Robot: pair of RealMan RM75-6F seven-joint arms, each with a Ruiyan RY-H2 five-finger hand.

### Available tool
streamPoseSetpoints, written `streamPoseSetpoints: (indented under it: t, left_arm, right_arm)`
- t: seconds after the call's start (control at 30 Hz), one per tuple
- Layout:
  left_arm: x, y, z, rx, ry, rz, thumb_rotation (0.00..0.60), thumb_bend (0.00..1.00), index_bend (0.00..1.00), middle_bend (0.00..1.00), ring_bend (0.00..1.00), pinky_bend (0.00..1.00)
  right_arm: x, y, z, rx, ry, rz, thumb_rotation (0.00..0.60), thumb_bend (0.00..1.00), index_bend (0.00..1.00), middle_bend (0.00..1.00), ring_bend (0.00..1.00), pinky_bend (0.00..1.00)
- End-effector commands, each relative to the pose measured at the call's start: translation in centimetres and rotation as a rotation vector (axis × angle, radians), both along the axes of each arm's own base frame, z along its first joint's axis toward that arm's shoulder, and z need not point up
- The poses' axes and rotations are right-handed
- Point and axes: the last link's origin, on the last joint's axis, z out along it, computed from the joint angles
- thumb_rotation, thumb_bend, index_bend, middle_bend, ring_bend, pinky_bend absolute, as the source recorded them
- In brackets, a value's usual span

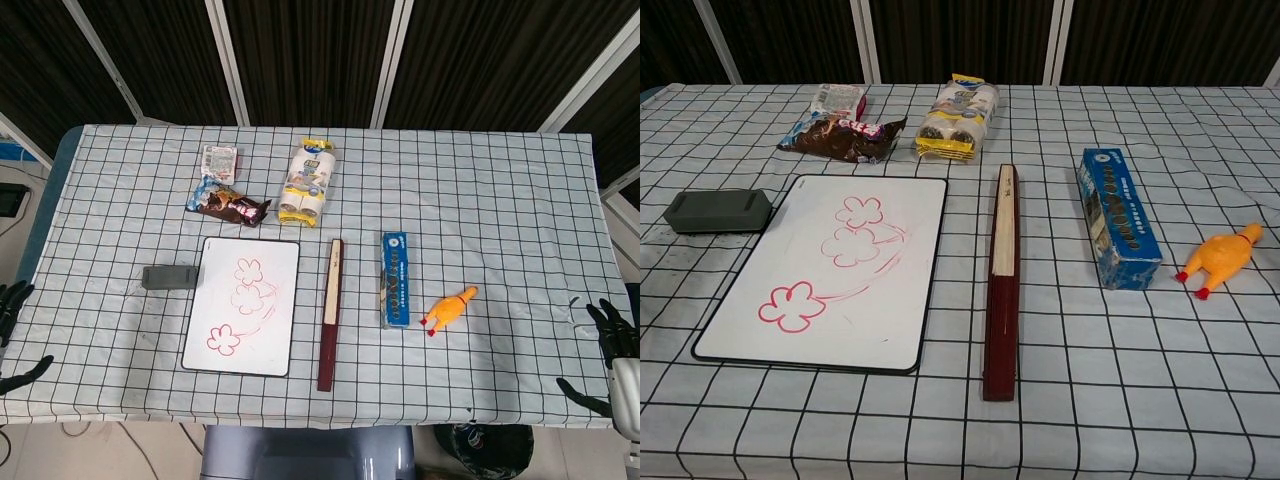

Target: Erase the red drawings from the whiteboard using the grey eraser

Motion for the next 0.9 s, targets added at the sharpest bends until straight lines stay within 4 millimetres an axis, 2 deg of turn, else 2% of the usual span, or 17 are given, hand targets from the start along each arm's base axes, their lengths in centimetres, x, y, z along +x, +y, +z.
streamPoseSetpoints:
  t: [0.03, 0.27, 0.53, 0.9]
  left_arm:
    - [0.0, 0.1, 0.0, -0.002, 0.0, 0.002, 0.6, 0.15, 0.0, 0.03, 0.0, 0.0]
    - [0.0, 1.2, -0.5, -0.026, 0.006, 0.002, 0.6, 0.15, 0.0, 0.03, 0.0, 0.0]
    - [1.9, 5.1, -1.6, -0.087, 0.065, -0.044, 0.6, 0.15, 0.0, 0.03, 0.0, 0.0]
    - [4.2, 13.9, -4.3, -0.227, 0.178, 0.008, 0.6, 0.11, 0.0, 0.05, 0.0, 0.0]
  right_arm:
    - [0.0, 0.0, 0.0, 0.0, 0.0, 0.002, 0.6, 0.17, 0.01, 0.06, 0.14, 0.19]
    - [0.1, 0.0, -0.1, 0.003, -0.004, 0.0, 0.6, 0.17, 0.01, 0.06, 0.14, 0.19]
    - [0.0, 0.0, -0.1, 0.004, -0.003, -0.005, 0.6, 0.17, 0.01, 0.06, 0.14, 0.19]
    - [-0.1, -0.1, -0.4, 0.01, 0.003, -0.012, 0.6, 0.17, 0.01, 0.06, 0.14, 0.19]
